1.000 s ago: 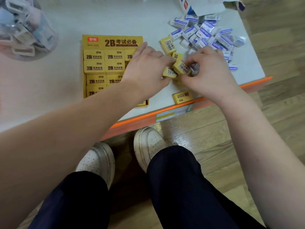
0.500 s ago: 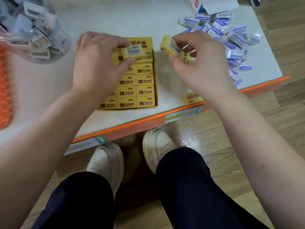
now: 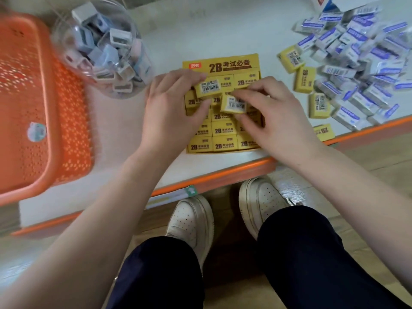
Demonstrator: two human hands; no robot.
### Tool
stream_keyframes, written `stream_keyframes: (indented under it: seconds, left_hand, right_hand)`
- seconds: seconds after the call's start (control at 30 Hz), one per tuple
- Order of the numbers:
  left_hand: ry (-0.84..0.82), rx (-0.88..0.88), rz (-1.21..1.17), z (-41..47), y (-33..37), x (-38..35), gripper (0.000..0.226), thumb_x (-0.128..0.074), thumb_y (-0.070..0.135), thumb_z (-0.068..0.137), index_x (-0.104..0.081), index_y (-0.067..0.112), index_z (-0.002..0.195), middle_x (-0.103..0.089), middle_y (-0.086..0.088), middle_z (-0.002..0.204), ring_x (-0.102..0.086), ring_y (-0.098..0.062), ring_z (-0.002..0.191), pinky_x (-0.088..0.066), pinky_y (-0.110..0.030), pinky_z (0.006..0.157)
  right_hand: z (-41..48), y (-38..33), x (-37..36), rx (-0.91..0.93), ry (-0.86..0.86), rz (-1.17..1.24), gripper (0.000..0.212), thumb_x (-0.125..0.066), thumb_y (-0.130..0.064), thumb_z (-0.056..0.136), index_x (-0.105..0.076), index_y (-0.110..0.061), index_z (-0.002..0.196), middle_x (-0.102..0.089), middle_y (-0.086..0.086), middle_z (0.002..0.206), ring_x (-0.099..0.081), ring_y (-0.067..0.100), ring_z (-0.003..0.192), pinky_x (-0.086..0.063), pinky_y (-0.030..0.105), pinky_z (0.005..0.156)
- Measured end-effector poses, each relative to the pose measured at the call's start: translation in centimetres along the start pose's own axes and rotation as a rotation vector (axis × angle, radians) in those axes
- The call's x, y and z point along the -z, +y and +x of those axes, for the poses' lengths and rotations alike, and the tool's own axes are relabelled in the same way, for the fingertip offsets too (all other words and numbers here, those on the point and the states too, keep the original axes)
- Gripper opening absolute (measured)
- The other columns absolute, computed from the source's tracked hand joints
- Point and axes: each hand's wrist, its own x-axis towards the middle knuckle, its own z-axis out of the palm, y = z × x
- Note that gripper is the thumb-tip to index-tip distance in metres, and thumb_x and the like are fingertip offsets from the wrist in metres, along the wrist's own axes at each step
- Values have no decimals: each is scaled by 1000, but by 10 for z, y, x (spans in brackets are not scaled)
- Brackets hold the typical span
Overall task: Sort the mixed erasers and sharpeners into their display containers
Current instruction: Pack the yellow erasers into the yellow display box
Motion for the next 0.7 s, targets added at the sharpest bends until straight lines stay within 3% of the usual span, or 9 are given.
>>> stream_keyframes:
  seconds: [0.1, 0.17, 0.27, 0.37, 0.43, 0.6, 0.7]
  left_hand:
    - [10, -148, -29, -5, 4, 2, 35, -66, 24, 80, -66, 14, 114, -64, 2, 111, -52, -15, 108, -40, -32, 95]
    - [2, -201, -39, -6, 6, -1, 31, -68, 22, 80, -67, 16, 111, -66, 3, 108, -52, -14, 107, -45, -40, 94]
    - [9, -198, -37, -7, 9, -6, 24, -67, 26, 82, -70, 19, 104, -68, 6, 101, -53, -14, 102, -46, -43, 89]
    - [18, -159, -37, -7, 13, -7, 24, -63, 32, 84, -71, 21, 104, -70, 8, 91, -53, -14, 92, -42, -37, 84]
    - [10, -152, -44, -8, 15, -8, 25, -62, 32, 85, -70, 22, 107, -70, 8, 90, -54, -16, 90, -40, -36, 85]
    - [-40, -172, -15, -10, 15, -8, 37, -65, 40, 80, -67, 23, 113, -67, 11, 99, -54, -20, 97, -38, -38, 88]
    - [-20, -166, 17, -9, 15, -8, 37, -64, 41, 79, -68, 21, 111, -68, 9, 98, -54, -20, 96, -38, -37, 88]
  right_hand:
    - [2, -2, 3, 5, 36, -5, 43, -50, -31, 87, -60, -8, 122, -61, 12, 107, -56, 33, 98, -43, 37, 83]
    - [3, -4, 5, 24, 30, 4, 42, -47, -31, 90, -59, -7, 122, -62, 12, 108, -56, 34, 98, -42, 36, 83]
    - [1, -7, 6, 28, 31, 56, 37, -44, -29, 93, -62, -6, 117, -65, 11, 107, -58, 33, 96, -44, 38, 83]
    - [2, -7, 7, -43, 22, 144, 31, -44, -24, 96, -61, -8, 115, -67, 4, 97, -57, 19, 83, -35, 18, 74]
    - [3, -7, 9, -79, 32, 174, 27, -45, -21, 96, -61, -8, 114, -63, -2, 88, -50, 7, 74, -29, 12, 67]
    - [4, -9, 11, -133, 46, 222, 26, -46, -21, 95, -63, -11, 112, -68, 1, 91, -58, 11, 78, -37, 16, 68]
    - [3, -8, 11, -143, 44, 245, 27, -49, -21, 94, -62, -13, 116, -64, -6, 94, -52, 0, 80, -37, 7, 71]
